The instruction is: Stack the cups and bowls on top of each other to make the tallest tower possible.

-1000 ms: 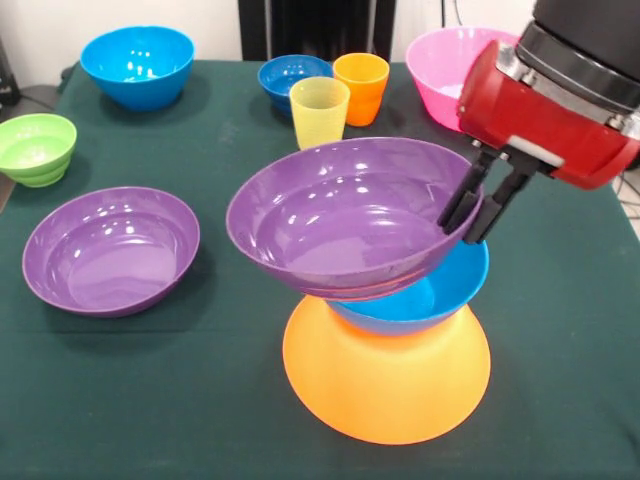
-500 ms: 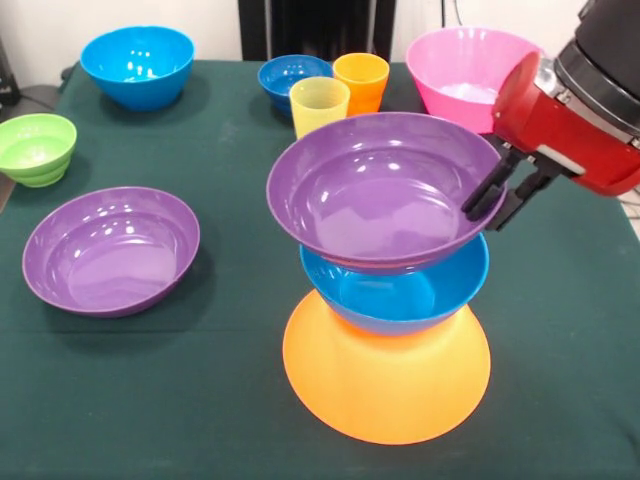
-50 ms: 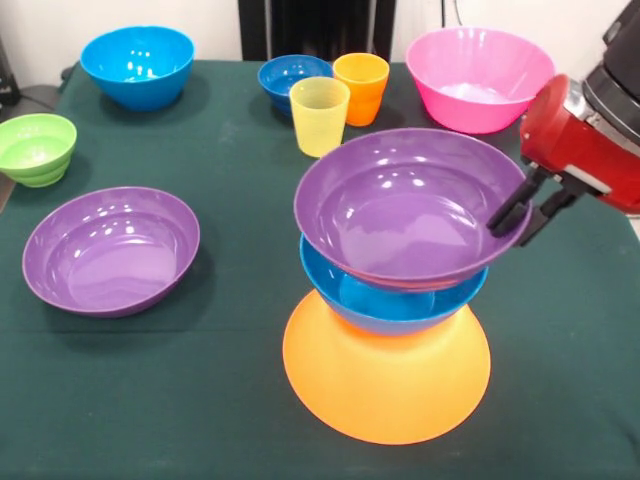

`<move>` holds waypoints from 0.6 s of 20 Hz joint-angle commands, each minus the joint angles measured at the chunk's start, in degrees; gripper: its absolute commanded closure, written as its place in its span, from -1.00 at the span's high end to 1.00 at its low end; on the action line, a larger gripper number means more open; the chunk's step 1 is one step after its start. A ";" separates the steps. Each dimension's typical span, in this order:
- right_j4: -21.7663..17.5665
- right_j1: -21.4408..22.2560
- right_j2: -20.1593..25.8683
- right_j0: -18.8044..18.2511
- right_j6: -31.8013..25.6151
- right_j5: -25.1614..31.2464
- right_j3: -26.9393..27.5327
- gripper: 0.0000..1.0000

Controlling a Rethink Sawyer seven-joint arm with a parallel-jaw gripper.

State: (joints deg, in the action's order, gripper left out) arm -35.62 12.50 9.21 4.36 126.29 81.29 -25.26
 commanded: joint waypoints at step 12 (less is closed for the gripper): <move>-5.03 -2.43 -4.87 2.76 -14.42 -3.71 2.68 -1.00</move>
State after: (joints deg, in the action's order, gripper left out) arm -35.60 9.51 5.60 6.62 126.29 81.26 -20.99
